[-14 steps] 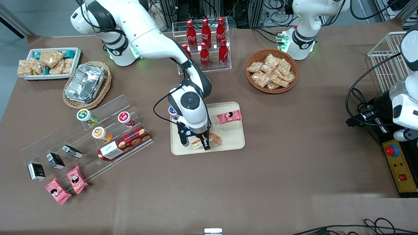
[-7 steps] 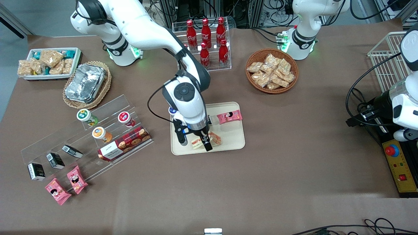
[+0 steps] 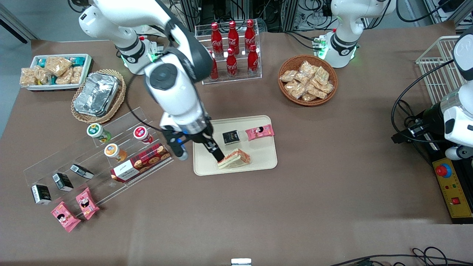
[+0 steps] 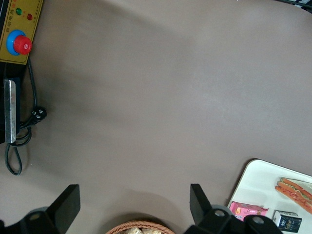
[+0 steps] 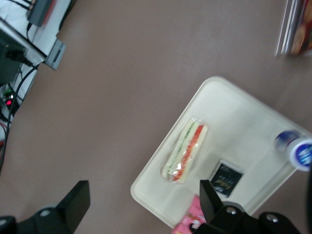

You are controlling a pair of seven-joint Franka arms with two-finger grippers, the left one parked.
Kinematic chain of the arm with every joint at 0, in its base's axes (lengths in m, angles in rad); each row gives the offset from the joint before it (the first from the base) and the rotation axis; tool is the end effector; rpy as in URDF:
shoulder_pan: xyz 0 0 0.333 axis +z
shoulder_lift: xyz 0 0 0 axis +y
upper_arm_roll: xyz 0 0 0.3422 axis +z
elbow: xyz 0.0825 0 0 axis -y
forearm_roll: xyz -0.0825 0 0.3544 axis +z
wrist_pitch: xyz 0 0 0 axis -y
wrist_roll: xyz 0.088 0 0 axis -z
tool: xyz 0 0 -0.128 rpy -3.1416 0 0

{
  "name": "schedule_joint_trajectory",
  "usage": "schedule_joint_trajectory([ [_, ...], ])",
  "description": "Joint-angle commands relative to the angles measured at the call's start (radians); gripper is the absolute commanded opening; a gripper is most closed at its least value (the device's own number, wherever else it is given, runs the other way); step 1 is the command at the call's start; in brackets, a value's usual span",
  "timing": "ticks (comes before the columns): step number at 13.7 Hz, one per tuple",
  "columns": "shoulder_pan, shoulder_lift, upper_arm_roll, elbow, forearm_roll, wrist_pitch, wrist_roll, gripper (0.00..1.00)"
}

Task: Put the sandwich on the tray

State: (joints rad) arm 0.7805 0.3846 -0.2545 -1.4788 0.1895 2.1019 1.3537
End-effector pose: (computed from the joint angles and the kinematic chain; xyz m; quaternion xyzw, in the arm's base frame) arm 0.5692 0.3772 0.4993 -0.8983 0.4192 -0.0406 0.1255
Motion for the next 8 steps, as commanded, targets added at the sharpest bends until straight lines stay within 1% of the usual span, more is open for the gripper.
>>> schedule_joint_trajectory([
  [1, -0.076, -0.105, 0.004, -0.032, 0.016, -0.111, -0.249, 1.0],
  [4, -0.168, -0.249, 0.008, -0.118, 0.007, -0.148, -0.489, 1.0],
  [6, -0.245, -0.326, 0.006, -0.179, 0.002, -0.155, -0.685, 1.0],
  [7, -0.291, -0.343, 0.006, -0.184, -0.016, -0.189, -0.793, 1.0],
  [8, -0.341, -0.345, 0.012, -0.178, -0.054, -0.215, -0.893, 1.0],
])
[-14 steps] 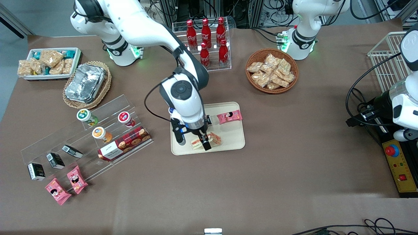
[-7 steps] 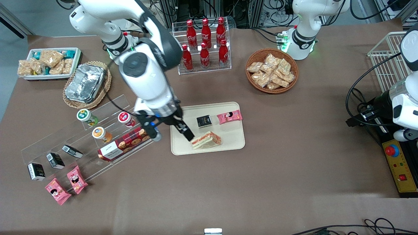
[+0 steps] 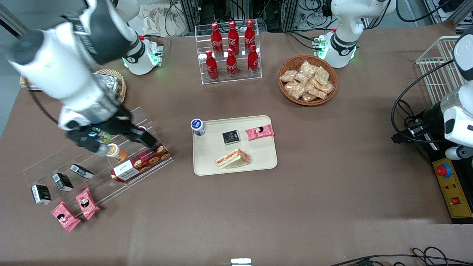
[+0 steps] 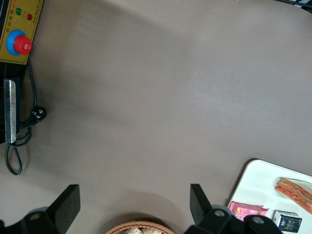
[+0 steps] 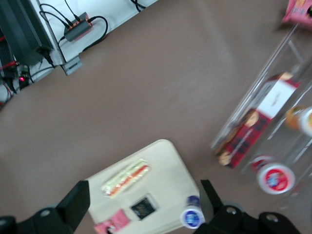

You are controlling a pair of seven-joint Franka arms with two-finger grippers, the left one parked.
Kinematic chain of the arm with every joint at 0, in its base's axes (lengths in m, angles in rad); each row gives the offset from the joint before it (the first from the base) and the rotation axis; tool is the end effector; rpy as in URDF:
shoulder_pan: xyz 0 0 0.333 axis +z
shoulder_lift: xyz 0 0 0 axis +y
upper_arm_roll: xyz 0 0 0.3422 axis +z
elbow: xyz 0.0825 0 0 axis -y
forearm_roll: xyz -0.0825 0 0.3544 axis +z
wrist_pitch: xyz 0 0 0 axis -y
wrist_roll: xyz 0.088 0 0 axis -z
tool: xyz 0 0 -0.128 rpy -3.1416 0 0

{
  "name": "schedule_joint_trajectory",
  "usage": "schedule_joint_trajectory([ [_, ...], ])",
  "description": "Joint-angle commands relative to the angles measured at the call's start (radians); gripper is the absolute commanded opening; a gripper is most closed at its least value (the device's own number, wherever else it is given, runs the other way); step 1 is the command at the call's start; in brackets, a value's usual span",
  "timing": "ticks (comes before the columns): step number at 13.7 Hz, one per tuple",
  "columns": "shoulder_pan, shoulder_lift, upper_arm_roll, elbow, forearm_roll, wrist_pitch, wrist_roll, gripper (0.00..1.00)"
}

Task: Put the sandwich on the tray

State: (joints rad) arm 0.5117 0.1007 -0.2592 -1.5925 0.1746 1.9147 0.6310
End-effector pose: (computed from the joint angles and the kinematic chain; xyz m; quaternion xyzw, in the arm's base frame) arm 0.5669 0.1705 0.6011 -0.9699 0.2040 -0.0704 0.1131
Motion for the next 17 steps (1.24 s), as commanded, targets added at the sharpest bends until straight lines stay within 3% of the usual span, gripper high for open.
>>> schedule_joint_trajectory([
  [1, -0.106, -0.07, 0.018, -0.063, -0.079, -0.042, -0.268, 1.0],
  [3, -0.154, -0.073, 0.018, -0.052, -0.144, -0.054, -0.391, 1.0],
  [6, -0.237, -0.073, 0.023, -0.021, -0.145, -0.072, -0.442, 1.0],
  [10, -0.447, -0.068, 0.17, -0.021, -0.23, -0.085, -0.613, 1.0],
  [17, -0.463, -0.104, 0.186, -0.018, -0.195, -0.175, -0.593, 1.0],
])
